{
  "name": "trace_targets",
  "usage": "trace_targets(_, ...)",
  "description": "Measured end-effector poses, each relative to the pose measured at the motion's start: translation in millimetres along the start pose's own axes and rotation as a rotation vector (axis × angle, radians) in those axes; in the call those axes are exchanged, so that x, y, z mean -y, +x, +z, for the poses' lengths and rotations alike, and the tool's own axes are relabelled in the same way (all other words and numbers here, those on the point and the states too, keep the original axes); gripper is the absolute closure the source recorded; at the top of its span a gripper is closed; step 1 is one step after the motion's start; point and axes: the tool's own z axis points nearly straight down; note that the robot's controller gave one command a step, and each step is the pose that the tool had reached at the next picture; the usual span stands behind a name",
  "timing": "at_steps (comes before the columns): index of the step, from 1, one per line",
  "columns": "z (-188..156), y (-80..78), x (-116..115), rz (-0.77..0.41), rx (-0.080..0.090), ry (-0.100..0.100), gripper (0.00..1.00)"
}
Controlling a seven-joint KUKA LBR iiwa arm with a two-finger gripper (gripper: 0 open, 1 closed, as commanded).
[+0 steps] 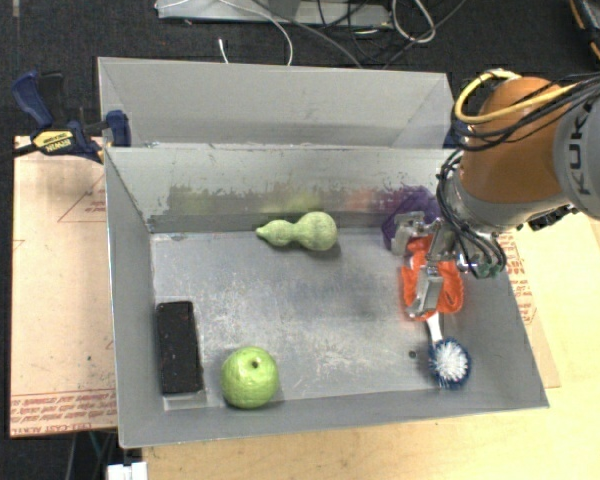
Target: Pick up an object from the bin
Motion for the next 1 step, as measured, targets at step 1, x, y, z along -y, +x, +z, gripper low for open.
trace_targets(1,-5.0,-1.7,-0.6,-0.003,0.008,0.001,0.0)
